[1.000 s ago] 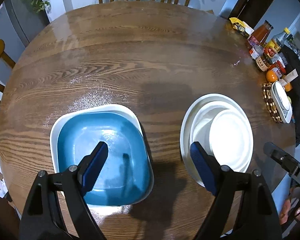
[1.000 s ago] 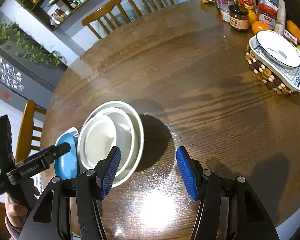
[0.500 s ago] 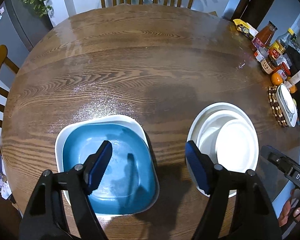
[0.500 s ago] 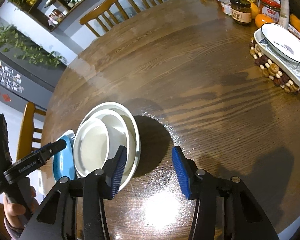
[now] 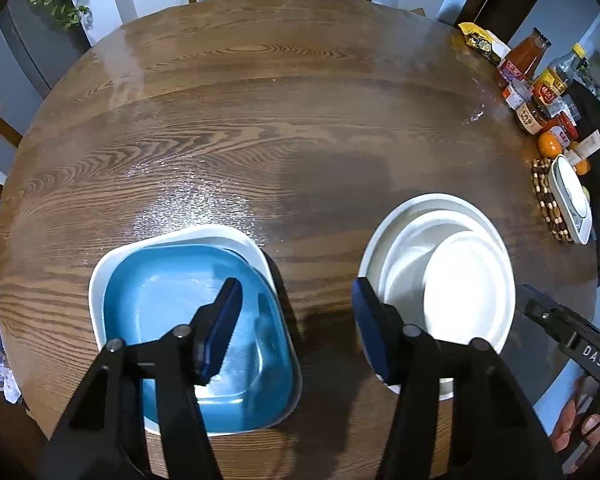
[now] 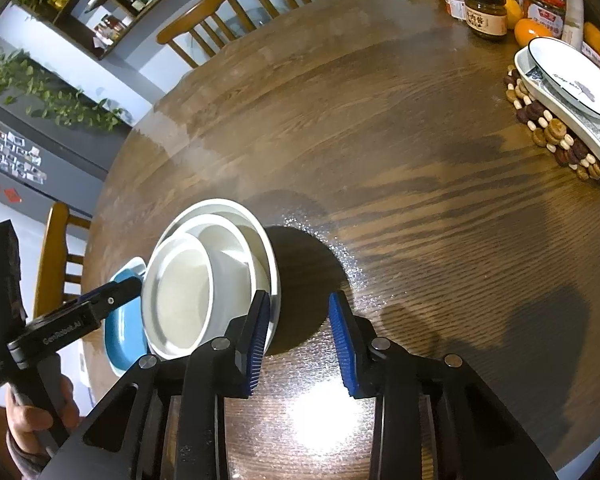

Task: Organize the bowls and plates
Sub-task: 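Move both tools to the rim of the large white bowl stack, then grasp the large white bowl rim with both tools and lift the stack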

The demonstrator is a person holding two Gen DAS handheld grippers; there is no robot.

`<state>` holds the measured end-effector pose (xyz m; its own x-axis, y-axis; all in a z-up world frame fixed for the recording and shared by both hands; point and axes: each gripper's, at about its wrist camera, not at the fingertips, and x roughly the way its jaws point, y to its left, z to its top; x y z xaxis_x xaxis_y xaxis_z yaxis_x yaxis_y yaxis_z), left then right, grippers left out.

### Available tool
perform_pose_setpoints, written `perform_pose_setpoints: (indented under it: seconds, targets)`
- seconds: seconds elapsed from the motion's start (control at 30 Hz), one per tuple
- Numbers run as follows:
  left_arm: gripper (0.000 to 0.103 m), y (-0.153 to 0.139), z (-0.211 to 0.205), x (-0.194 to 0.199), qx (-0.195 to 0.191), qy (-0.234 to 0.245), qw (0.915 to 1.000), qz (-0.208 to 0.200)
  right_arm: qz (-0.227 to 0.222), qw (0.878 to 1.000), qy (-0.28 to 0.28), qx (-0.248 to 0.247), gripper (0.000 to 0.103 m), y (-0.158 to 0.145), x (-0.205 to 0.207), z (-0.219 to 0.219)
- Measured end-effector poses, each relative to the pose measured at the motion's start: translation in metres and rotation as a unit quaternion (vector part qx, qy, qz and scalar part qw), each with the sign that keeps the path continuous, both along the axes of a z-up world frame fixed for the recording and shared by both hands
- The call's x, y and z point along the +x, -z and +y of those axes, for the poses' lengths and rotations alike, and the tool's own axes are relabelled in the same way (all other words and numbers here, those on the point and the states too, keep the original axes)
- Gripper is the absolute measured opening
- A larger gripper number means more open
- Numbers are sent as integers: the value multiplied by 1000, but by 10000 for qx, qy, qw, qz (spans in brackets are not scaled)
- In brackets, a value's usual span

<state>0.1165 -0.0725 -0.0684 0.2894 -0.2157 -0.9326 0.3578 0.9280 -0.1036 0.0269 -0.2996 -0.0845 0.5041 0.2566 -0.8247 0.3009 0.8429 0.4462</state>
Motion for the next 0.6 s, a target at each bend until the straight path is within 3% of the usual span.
perform_pose_setpoints:
  seconds: [0.6]
  targets:
    - [51,14,-20,2,268,215,9994,97,127,9997,-26,207,31,12,6,3]
